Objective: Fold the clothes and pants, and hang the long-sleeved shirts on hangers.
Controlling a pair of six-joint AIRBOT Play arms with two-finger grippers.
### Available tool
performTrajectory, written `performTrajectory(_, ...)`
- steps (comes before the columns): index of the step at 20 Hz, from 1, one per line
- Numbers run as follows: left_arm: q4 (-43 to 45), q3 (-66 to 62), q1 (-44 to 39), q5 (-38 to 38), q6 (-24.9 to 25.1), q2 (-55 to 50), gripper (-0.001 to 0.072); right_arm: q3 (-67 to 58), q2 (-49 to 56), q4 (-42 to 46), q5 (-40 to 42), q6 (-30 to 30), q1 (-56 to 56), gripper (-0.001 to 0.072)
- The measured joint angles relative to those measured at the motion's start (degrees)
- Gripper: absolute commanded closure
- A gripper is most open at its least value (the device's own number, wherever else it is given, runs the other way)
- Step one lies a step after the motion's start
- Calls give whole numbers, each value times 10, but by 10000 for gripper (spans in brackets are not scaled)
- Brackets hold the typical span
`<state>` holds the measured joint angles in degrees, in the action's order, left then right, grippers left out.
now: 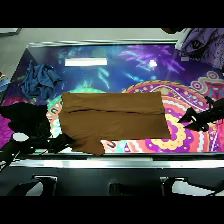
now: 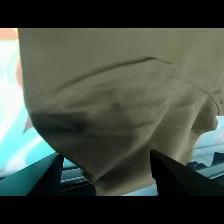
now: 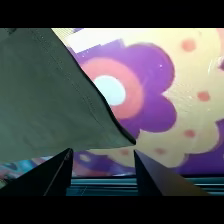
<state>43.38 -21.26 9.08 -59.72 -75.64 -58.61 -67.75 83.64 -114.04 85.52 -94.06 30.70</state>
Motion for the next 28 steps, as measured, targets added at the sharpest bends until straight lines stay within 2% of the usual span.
performTrajectory(6, -17, 2, -37, 19, -8, -14, 103, 5, 0, 18, -5, 0, 0, 292)
performTrajectory(10, -16, 3, -43, 1, -8, -16, 113, 32, 0, 28, -13, -2, 0, 292)
performTrajectory(11, -15, 3, -44, -4, -8, -16, 145, 41, 0, 30, -16, -3, 0, 292)
performTrajectory(12, -14, 3, -44, -8, -7, -16, 379, 52, 0, 33, -18, -5, 0, 292)
performTrajectory(13, -5, 4, -45, -10, -6, -16, 528, 63, 0, 35, -21, -7, 0, 292)
performTrajectory(14, -5, 4, -45, -14, -6, -16, 593, 74, 0, 37, -24, -10, 0, 292)
performTrajectory(16, -12, 3, -45, -19, -6, -16, 601, 94, 0, 39, -31, -17, 0, 291)
performTrajectory(18, -14, 3, -45, -20, -6, -16, 691, 109, 0, 37, -38, -27, 0, 291)
performTrajectory(28, -16, 3, -45, -24, -6, -16, 692, 129, 0, -5, -89, -75, 0, 287)
